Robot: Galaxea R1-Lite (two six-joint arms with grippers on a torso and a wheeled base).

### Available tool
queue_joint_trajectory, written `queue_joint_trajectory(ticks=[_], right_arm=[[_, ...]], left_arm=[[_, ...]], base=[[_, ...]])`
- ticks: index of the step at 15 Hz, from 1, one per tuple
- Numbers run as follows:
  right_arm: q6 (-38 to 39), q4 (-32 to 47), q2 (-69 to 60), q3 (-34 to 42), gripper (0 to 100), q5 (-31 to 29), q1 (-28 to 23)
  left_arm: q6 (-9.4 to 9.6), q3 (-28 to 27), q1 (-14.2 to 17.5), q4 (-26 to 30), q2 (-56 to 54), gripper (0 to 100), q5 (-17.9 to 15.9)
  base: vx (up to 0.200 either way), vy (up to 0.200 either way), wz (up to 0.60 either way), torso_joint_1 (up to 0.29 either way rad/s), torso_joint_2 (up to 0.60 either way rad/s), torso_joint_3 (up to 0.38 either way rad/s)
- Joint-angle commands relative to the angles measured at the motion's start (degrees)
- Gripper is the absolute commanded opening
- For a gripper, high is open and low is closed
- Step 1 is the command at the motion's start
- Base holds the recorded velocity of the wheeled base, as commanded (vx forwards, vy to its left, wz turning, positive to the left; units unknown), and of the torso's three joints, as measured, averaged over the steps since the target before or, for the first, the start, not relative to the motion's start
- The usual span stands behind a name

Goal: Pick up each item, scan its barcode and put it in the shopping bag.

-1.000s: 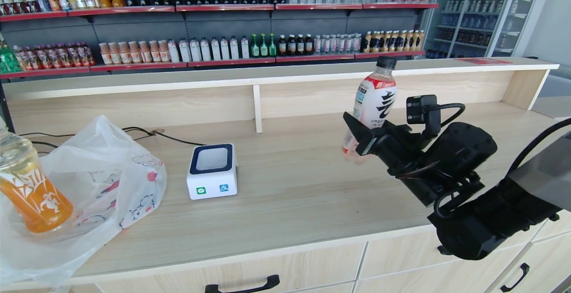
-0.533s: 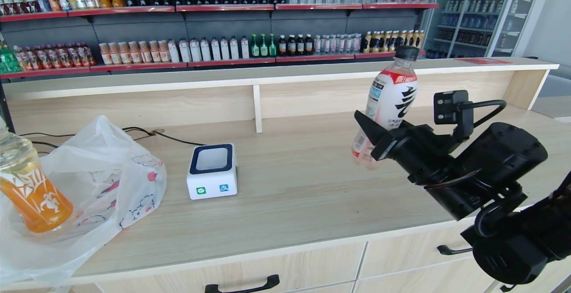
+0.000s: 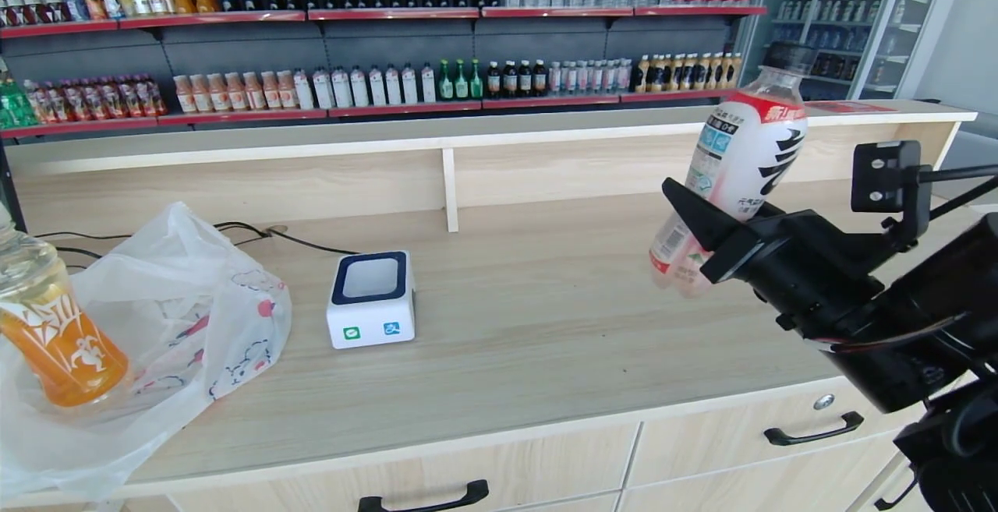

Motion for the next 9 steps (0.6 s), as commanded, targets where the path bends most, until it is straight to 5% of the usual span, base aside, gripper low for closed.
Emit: queue_joint_trajectory(ticks=[1,9], right_arm=[[-0.03,-0.06,-4.44,2.58,0,0.09,0.21],[0.15,-0.06,-9.01,4.33,0,2.02,10.05]], left_arm=[[-0.04,0.00,0.02,-0.04,0.00,100,0.06],[-0.04,0.00,0.11,-0.04,0.00,100,-0.02]], base=[[0.000,0.000,0.00,0.000,0.00,0.000],[0.000,0.000,0.00,0.000,0.00,0.000]])
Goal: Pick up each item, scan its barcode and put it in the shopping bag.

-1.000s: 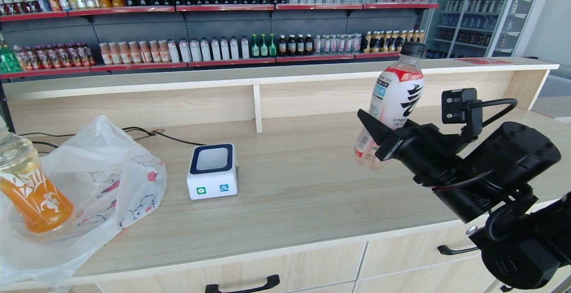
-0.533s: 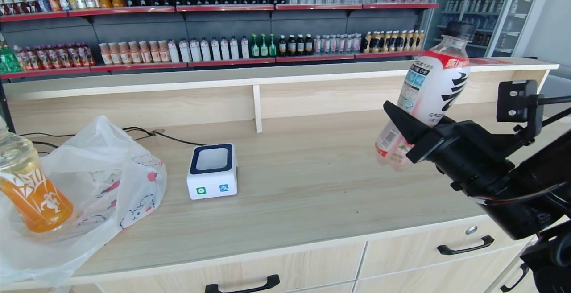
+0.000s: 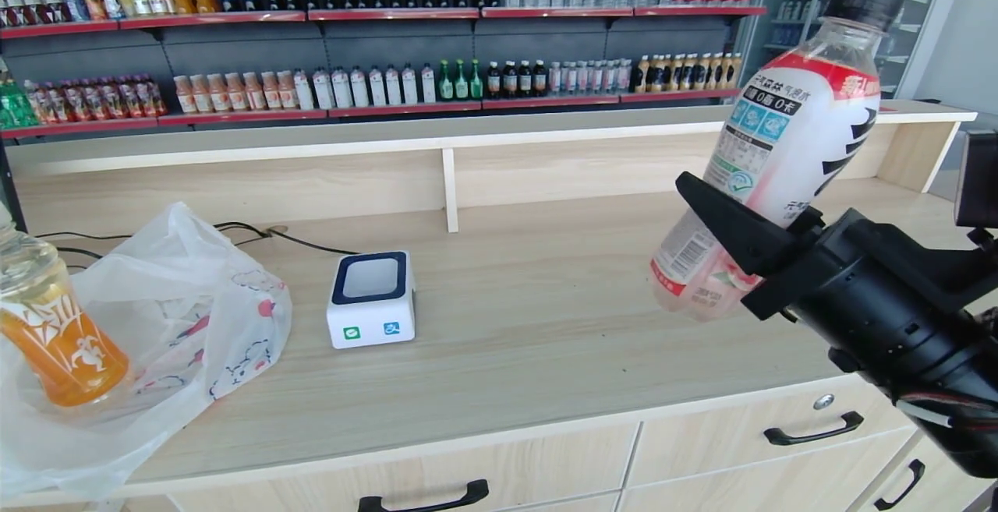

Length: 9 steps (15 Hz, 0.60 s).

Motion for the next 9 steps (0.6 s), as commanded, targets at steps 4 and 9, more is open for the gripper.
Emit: queue_joint_trajectory(ticks=[4,9], right_arm=[[-0.54,-0.03,-0.28,0.06,0,2.26,11.00],[4.29,-0.03,-1.33,-1.00,0,2.88,17.86]], left_arm=[[-0.02,0.00,0.07,-0.02,-0.02,100,-0.02],[-0.02,0.00,-0.01,-0.02,-0.02,100,0.06]], base=[[0.000,0.000,0.00,0.000,0.00,0.000],[0.000,0.000,0.00,0.000,0.00,0.000]])
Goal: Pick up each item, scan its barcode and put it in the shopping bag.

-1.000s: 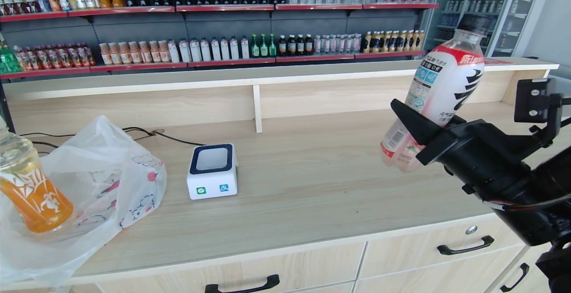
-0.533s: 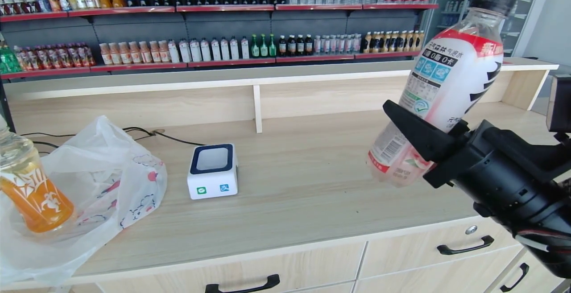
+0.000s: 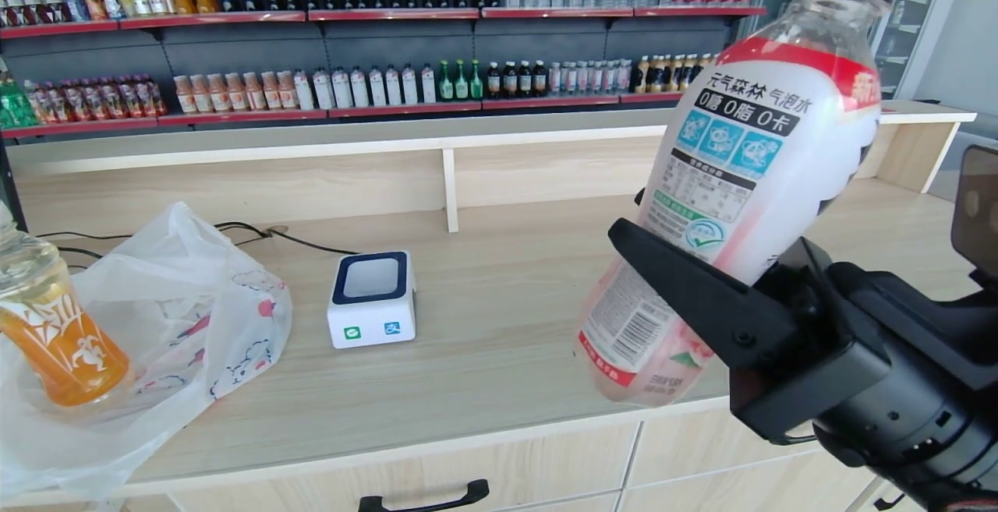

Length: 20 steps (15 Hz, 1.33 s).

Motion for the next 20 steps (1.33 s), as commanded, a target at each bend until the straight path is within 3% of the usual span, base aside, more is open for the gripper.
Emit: queue_joint_trajectory(ticks=[1,5,9,12,20], right_arm=[[1.55,-0.06,-0.69,-0.39,0,0.04,3.40],[7.17,-0.06,0.54,-7.25,0,-0.05,3.32],[20.18,-0.06,0.46,-2.68,0,1.18,-0.29],[25.10,-0.06,0.46,-2.86,0,4.52,-0.81],[24.93,-0.06,0.28,-2.24,0,5.84,-0.81]], left_arm=[[-0.04,0.00,-0.01,-0.02,0.00,100,0.01],[0.14,0.00,-0.01,-0.02,0.00,100,-0.07],[0.14,0.00,-0.01,-0.02,0.00,100,-0.07],[0.14,0.00,-0.01,-0.02,0.00,100,-0.07],[0.22,0.00,-0.01,-0.02,0.00,100,-0.07]], base=[[0.000,0.000,0.00,0.000,0.00,0.000],[0.000,0.000,0.00,0.000,0.00,0.000],[0.000,0.000,0.00,0.000,0.00,0.000],[0.000,0.000,0.00,0.000,0.00,0.000],[0.000,0.000,0.00,0.000,0.00,0.000]])
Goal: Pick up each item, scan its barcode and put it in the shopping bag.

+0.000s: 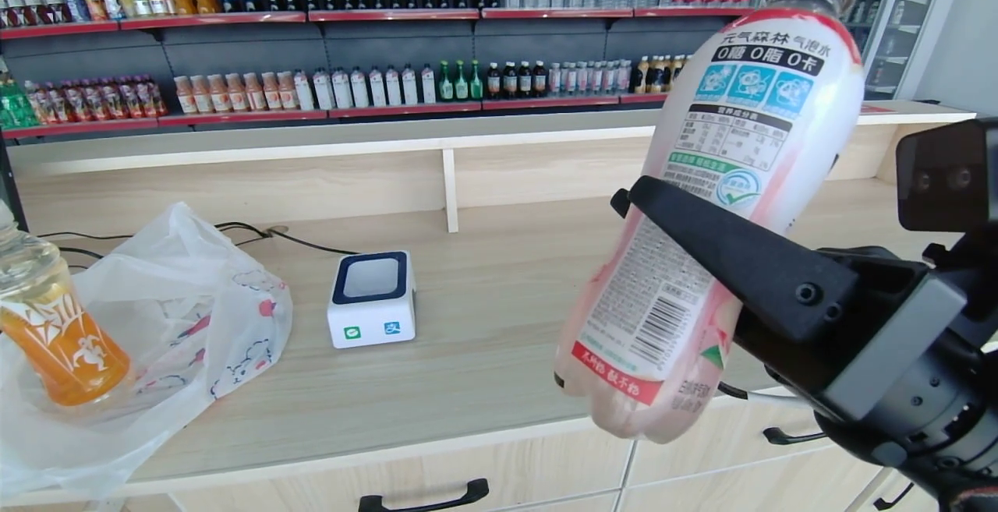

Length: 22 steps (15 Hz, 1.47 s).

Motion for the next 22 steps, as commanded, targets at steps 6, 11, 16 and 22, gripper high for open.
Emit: queue_joint_trajectory(ticks=[6,11,16,22], right_arm=[[-8.68,-0.08,1.93,3.06,0,0.03,-4.09],[-14.57,-0.08,4.13,4.73,0,-0.23,-11.74],[-26.61,-0.08,6.33,4.65,0,-1.02,-16.66],[-35.92,-0.08,4.30,14.84,0,-14.64,-21.14]], left_arm=[[-0.04,0.00,0.02,-0.02,-0.02,100,0.00],[-0.13,0.00,0.02,-0.02,-0.02,100,0.00],[-0.04,0.00,0.02,-0.02,-0.02,100,0.00],[-0.04,0.00,0.02,0.16,-0.02,100,0.00]], base=[[0.000,0.000,0.00,0.000,0.00,0.000],[0.000,0.000,0.00,0.000,0.00,0.000],[0.000,0.000,0.00,0.000,0.00,0.000],[0.000,0.000,0.00,0.000,0.00,0.000]])
